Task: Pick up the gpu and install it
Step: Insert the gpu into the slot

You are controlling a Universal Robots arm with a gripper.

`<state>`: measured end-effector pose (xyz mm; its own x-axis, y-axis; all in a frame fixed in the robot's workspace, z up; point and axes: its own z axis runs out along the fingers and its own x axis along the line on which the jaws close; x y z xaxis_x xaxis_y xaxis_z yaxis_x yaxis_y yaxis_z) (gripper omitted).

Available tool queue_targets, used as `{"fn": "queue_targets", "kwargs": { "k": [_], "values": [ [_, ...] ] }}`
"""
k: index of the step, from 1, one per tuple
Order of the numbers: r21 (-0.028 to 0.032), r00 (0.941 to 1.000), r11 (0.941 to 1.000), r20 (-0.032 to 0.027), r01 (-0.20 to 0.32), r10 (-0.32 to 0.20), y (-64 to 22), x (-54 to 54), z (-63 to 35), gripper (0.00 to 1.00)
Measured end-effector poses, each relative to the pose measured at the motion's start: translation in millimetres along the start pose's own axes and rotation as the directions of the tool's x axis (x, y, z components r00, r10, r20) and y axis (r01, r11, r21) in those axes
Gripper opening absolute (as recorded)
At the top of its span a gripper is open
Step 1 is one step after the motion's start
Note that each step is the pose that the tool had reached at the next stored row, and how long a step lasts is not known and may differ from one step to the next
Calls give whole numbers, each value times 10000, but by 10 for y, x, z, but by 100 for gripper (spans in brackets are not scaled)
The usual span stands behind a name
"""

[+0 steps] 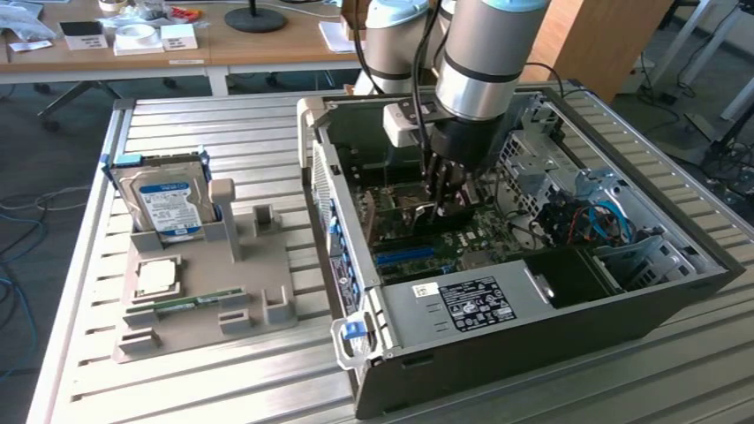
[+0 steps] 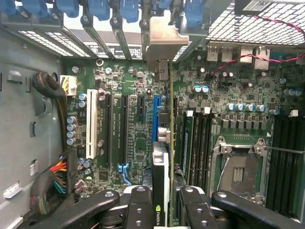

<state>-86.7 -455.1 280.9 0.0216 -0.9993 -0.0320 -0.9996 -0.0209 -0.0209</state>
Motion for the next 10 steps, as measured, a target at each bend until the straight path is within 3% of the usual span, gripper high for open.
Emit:
{"fn": "queue_targets", "kwargs": {
  "k": [10],
  "values": [
    [1, 10000, 10000, 3, 1, -1, 4, 2, 55, 27]
  ]
}}
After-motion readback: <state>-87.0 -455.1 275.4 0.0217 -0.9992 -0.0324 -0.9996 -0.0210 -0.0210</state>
